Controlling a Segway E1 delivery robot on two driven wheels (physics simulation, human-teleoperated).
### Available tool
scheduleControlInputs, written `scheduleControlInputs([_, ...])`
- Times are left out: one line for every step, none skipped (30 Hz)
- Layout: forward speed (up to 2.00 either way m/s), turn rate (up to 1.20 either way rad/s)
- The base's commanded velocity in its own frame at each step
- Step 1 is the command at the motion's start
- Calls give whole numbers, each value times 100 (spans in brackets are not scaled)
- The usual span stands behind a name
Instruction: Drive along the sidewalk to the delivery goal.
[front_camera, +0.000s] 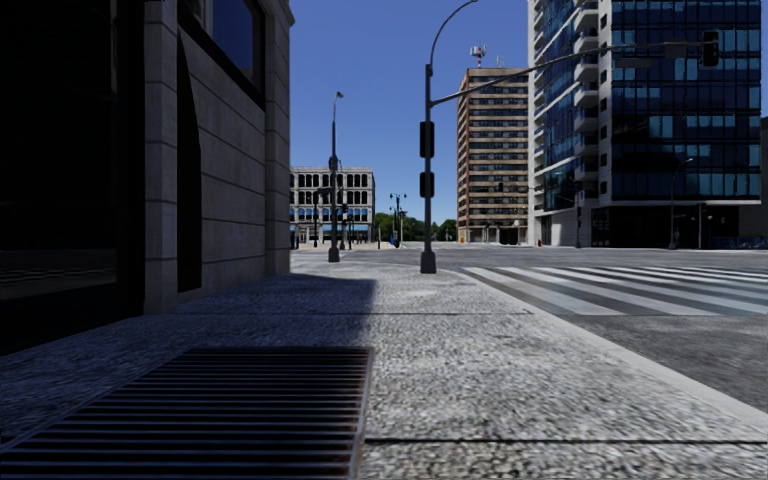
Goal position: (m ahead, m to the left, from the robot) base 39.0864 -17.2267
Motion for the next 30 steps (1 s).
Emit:
scheduleControlInputs([185, 0])
scheduleControlInputs([185, 0])
scheduleControlInputs([185, 0])
scheduleControlInputs([185, 0])
scheduleControlInputs([185, 0])
scheduleControlInputs([185, 0])
scheduleControlInputs([185, 0])
scheduleControlInputs([185, 0])
scheduleControlInputs([185, 0])
scheduleControlInputs([185, 0])
scheduleControlInputs([185, 0])
scheduleControlInputs([185, 0])
scheduleControlInputs([185, 0])
scheduleControlInputs([185, 0])
scheduleControlInputs([185, 0])
scheduleControlInputs([185, 0])
scheduleControlInputs([185, 0])
scheduleControlInputs([185, 0])
scheduleControlInputs([185, 0])
scheduleControlInputs([185, 0])
scheduleControlInputs([185, 0])
scheduleControlInputs([185, 0])
scheduleControlInputs([185, 0])
scheduleControlInputs([185, 0])
scheduleControlInputs([185, 0])
scheduleControlInputs([185, 0])
scheduleControlInputs([185, 0])
scheduleControlInputs([185, 0])
scheduleControlInputs([185, 0])
scheduleControlInputs([185, 0])
